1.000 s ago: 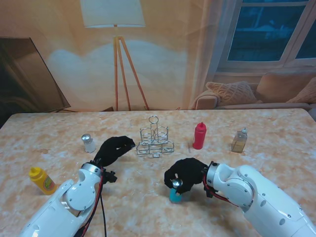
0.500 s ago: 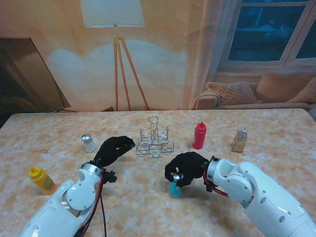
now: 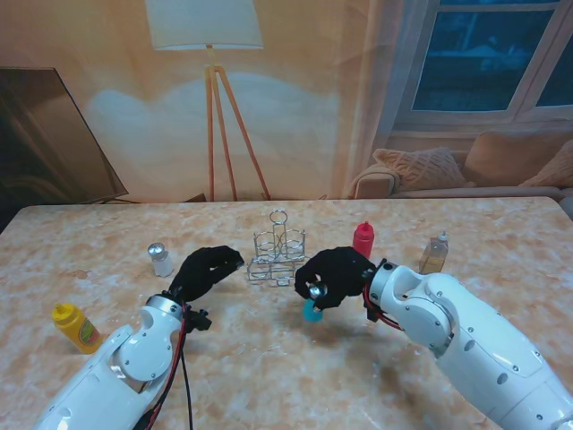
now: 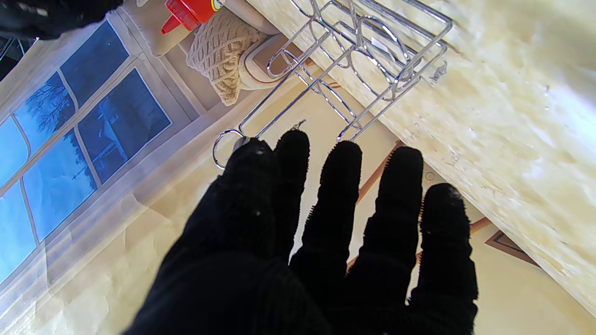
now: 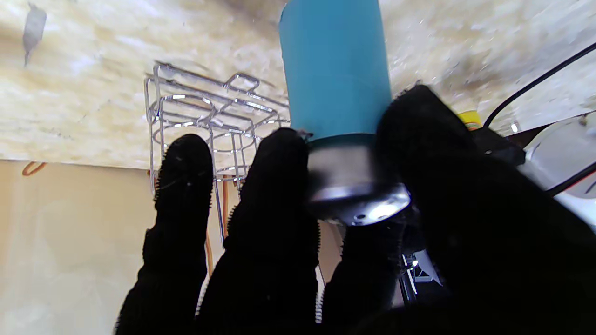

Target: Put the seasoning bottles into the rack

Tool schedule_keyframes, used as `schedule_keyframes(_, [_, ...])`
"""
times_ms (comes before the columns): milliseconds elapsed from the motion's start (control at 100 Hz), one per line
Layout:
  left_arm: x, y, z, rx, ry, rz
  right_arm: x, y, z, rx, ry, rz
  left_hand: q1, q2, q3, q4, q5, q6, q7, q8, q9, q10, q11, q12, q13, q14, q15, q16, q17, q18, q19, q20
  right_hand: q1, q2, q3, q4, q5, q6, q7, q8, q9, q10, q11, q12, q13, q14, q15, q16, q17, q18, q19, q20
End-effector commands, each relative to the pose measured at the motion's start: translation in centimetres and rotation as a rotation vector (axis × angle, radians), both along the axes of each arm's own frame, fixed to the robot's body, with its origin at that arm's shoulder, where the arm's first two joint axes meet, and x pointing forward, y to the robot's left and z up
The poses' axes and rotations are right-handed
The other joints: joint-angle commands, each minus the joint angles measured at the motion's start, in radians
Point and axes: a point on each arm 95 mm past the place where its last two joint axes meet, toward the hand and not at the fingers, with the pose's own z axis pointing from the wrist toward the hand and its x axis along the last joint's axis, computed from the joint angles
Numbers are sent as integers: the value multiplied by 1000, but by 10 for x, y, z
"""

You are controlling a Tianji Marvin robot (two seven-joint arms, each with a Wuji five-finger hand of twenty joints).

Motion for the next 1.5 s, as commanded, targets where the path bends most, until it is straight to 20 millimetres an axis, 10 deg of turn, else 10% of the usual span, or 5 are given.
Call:
schedule_keyframes(0, [0,0,-2,-1,9,-6,3,7,2,4,1,-3,28,12,-29,8,-19,-2,-8,2,3,0,-1,5,-2,7,-16,22,-7,9,-3,20,85,22,56,8,70,-69,159,36,66,-75,63,52,26,-44,24,21,12,-14,24,16])
schedule_keyframes(1490, [2,3,-2,-5,5,3,55,31,-15,-7,-197,-182,32,14,-35,8,-19,-2,-6,1,3,-1,0,6,-1,6,-16,22,-6,9,-2,21,115,54,28,25,29,-33,200,10,19,-49,123,28,-14,-32,84,-6,0,3,23,21])
